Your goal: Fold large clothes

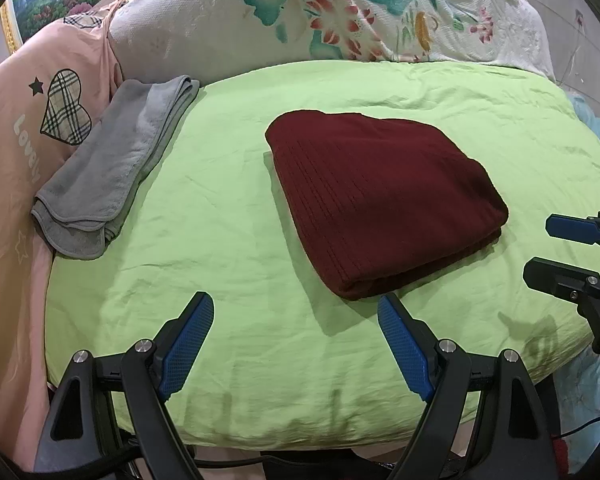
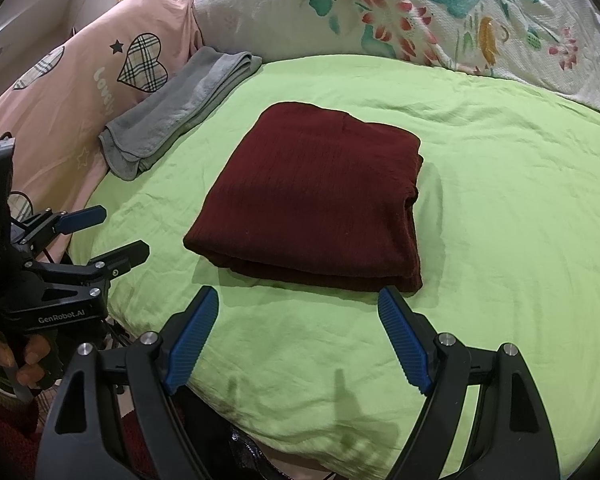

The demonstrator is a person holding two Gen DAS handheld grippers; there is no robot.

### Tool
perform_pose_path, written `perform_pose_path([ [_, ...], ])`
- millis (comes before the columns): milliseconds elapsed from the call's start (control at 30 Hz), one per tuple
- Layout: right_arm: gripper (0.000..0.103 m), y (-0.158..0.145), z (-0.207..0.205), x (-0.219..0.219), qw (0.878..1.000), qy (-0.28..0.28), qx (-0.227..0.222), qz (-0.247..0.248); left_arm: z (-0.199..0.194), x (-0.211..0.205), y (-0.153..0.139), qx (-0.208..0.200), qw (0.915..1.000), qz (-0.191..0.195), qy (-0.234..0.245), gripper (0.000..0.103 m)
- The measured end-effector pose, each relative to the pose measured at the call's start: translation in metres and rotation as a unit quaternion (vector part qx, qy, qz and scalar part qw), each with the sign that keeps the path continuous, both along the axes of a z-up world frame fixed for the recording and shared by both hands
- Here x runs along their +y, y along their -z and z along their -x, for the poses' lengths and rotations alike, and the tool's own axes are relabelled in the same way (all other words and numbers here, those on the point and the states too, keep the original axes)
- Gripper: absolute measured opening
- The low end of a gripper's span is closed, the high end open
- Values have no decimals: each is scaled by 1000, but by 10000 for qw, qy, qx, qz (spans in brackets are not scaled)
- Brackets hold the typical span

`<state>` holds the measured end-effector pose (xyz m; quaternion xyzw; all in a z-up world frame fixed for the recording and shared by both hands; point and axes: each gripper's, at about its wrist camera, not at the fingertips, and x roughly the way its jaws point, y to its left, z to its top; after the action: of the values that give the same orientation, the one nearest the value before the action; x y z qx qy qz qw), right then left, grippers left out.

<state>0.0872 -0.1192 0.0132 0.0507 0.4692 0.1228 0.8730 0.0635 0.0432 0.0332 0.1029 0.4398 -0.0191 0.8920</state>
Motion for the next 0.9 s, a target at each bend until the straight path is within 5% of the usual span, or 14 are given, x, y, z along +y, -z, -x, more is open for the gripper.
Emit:
perform_pose_path([
  [900, 82, -2, -2, -1, 10000, -26, -57, -30, -2, 0, -2, -53, 10000, 49, -7, 85],
])
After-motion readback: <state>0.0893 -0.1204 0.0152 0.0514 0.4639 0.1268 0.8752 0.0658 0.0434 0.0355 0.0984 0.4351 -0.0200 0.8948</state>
